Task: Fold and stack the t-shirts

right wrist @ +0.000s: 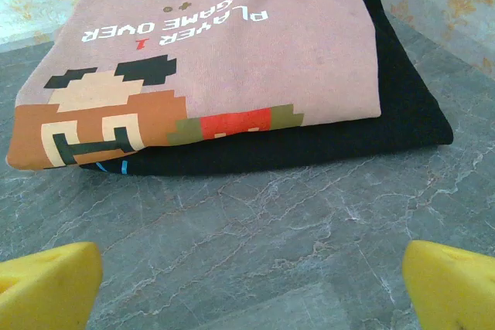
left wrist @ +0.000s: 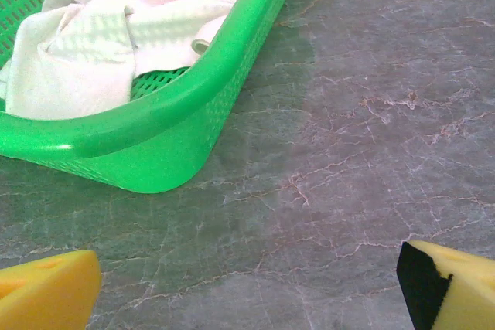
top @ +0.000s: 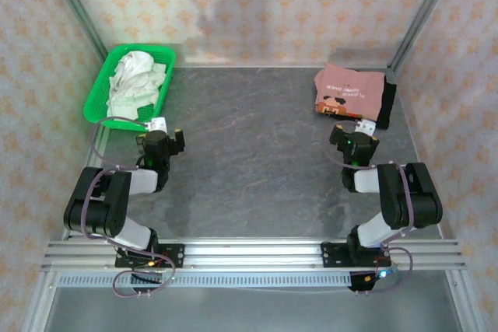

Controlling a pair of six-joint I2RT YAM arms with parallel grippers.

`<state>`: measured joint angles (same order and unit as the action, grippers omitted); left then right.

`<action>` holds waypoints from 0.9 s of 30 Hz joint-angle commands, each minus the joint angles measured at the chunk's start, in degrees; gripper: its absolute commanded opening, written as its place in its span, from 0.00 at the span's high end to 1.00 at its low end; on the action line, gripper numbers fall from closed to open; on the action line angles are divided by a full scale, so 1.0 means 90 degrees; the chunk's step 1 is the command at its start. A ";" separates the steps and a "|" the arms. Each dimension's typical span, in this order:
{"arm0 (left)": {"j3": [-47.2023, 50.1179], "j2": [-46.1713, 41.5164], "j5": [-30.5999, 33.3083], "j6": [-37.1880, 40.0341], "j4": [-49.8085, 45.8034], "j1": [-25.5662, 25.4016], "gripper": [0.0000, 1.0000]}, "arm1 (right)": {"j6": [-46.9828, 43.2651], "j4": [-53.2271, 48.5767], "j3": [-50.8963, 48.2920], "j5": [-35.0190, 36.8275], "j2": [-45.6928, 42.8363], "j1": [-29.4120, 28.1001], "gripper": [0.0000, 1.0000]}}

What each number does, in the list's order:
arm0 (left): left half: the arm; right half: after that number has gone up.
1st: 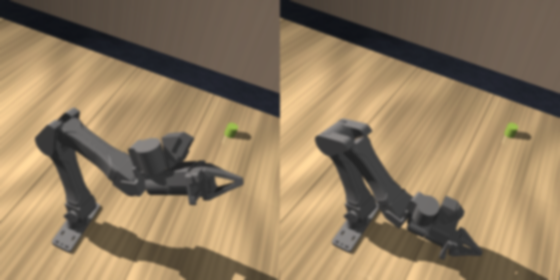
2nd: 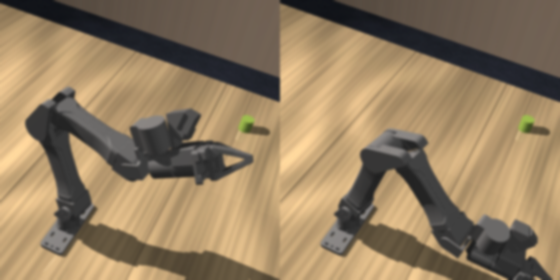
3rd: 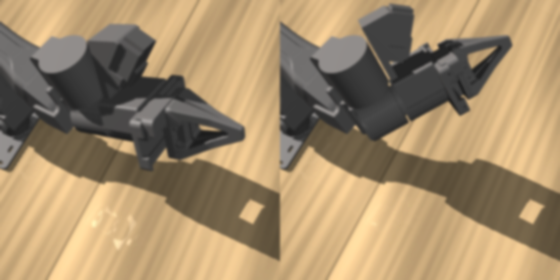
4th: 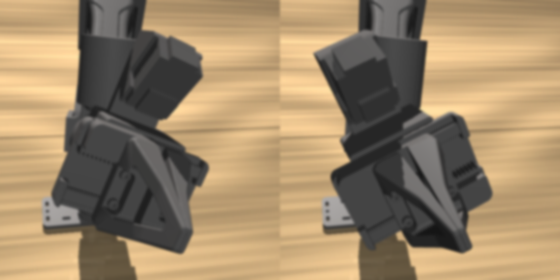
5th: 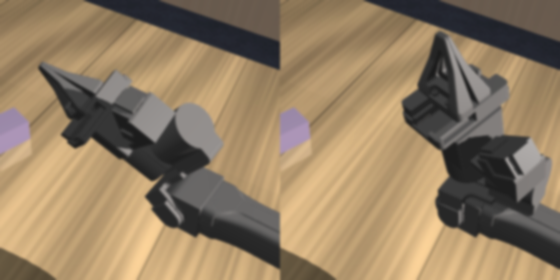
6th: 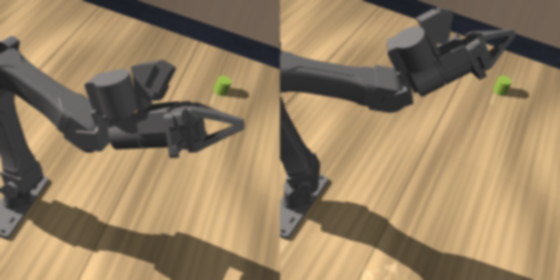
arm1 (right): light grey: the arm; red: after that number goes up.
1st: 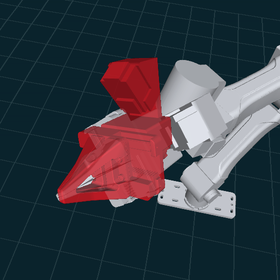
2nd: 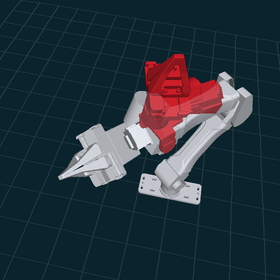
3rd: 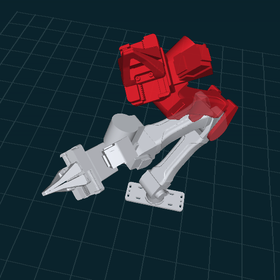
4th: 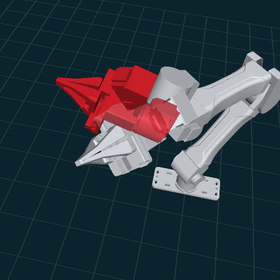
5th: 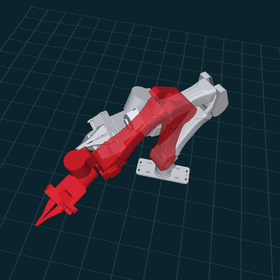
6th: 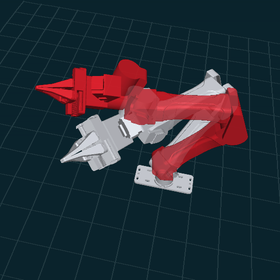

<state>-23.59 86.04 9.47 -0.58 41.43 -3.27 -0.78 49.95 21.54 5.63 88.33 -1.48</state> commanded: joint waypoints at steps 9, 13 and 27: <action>-0.0079 -0.0073 0.0226 -0.0070 0.0123 0.0003 0.00 | -0.0073 0.0157 0.0020 0.0093 0.0016 -0.0014 0.01; -0.0079 -0.0077 0.0217 -0.0071 0.0123 0.0002 0.00 | -0.0070 0.0153 0.0021 0.0096 0.0011 -0.0012 0.01; -0.0366 -0.0593 0.0069 0.0094 -0.0723 -0.0090 0.05 | -0.0240 0.0015 -0.0093 -0.0275 -0.0532 -0.0030 0.01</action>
<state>-23.86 85.23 9.41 -0.36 39.88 -3.40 -1.21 49.67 21.45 5.08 87.85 -1.48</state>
